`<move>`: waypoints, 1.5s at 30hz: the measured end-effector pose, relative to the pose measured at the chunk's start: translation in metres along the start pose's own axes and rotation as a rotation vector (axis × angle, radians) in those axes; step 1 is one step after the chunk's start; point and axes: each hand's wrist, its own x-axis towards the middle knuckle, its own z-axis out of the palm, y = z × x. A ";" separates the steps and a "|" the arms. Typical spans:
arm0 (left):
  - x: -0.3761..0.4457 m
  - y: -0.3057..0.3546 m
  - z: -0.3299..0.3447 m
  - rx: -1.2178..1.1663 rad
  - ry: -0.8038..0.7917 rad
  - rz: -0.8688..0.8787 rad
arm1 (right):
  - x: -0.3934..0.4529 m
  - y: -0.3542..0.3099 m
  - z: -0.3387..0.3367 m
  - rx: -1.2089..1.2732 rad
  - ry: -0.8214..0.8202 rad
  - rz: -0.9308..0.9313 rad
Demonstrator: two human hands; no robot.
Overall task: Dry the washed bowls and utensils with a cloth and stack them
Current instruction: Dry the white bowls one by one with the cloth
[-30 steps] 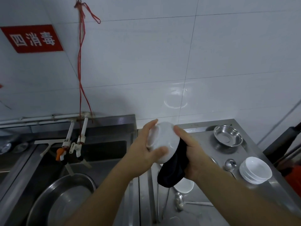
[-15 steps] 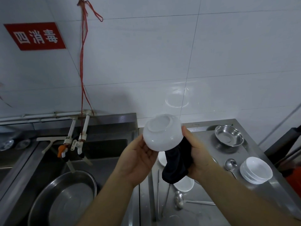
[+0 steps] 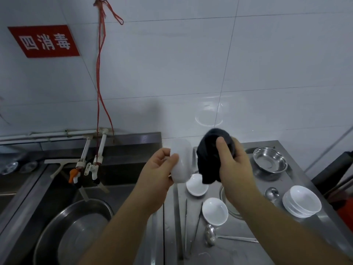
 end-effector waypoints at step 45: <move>-0.003 0.050 0.010 -0.130 -0.270 -0.120 | 0.041 -0.003 0.011 0.238 -0.166 0.517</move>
